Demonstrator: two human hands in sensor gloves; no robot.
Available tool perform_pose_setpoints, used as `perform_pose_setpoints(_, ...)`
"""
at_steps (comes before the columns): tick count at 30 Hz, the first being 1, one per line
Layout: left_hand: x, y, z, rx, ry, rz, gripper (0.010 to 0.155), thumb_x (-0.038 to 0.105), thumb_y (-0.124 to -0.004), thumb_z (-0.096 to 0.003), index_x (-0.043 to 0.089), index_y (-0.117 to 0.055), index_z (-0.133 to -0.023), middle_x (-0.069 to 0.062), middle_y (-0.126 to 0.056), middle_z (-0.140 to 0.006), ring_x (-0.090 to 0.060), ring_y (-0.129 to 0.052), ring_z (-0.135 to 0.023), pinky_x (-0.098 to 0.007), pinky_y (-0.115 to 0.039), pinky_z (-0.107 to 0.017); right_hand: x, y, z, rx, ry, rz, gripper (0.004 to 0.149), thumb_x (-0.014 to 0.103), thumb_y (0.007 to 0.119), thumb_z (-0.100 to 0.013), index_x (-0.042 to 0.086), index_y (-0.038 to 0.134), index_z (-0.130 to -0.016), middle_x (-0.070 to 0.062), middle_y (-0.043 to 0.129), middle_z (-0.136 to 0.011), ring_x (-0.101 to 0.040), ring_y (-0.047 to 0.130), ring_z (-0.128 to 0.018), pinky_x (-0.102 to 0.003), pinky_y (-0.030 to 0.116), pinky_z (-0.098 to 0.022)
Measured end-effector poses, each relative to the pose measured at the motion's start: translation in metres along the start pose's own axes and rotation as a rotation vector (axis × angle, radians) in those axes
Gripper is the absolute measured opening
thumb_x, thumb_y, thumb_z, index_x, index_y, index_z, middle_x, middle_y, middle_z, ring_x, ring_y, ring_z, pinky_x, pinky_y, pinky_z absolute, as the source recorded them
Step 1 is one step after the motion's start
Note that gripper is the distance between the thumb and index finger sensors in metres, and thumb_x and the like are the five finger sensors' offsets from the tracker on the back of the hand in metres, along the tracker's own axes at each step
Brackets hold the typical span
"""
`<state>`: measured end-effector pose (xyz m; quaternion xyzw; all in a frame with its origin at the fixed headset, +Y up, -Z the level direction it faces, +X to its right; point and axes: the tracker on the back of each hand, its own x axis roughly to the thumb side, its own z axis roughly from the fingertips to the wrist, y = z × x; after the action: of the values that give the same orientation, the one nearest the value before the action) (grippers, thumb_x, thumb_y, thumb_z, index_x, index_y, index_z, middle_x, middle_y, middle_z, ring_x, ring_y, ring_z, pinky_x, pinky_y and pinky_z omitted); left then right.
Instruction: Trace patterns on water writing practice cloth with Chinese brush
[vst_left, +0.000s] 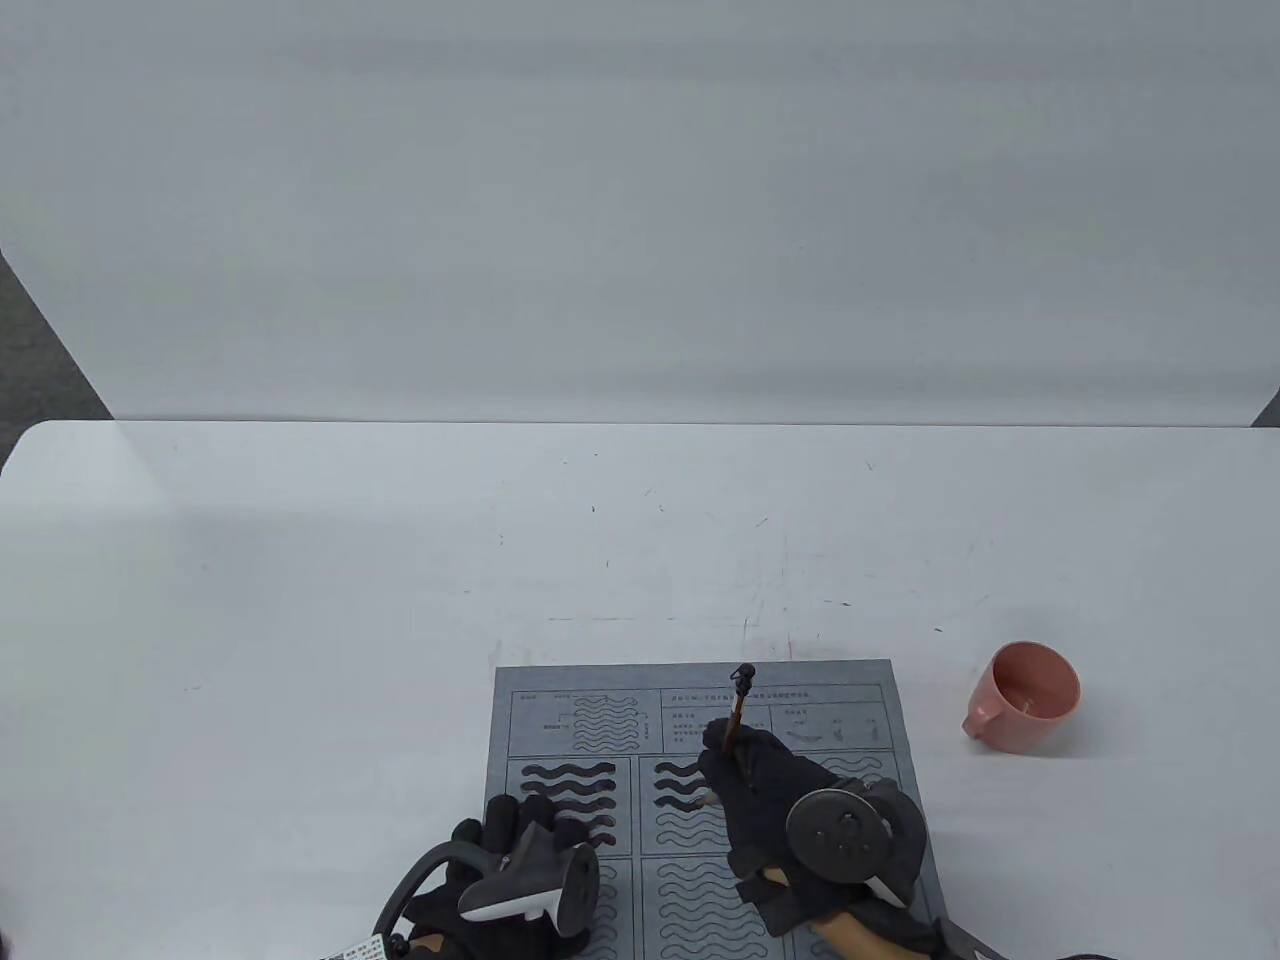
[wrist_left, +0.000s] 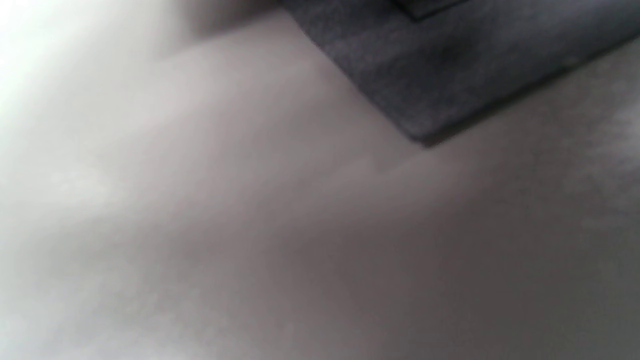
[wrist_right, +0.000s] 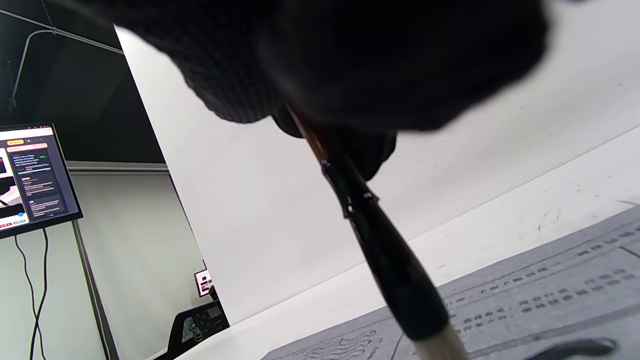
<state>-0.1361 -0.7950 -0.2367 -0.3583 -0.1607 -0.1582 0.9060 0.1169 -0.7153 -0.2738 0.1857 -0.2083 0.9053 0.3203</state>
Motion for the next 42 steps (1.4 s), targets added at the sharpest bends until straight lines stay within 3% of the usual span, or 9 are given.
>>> perform_pose_setpoints(42,0.0000,0.0000,0.0000,0.000,0.000,0.000,0.090,0.064,-0.030,-0.0350,0.029,0.033,-0.088,-0.016,0.035,-0.097,-0.053,0.021,-0.097,-0.072,-0.008,-0.074,-0.0035,-0.0046,-0.0014,-0.015,0.017,0.038,0.037,0.030,0.085,-0.046,0.005,0.091,-0.073,-0.019,0.106,-0.059,-0.012,0.095,-0.001,-0.035,0.080,0.010)
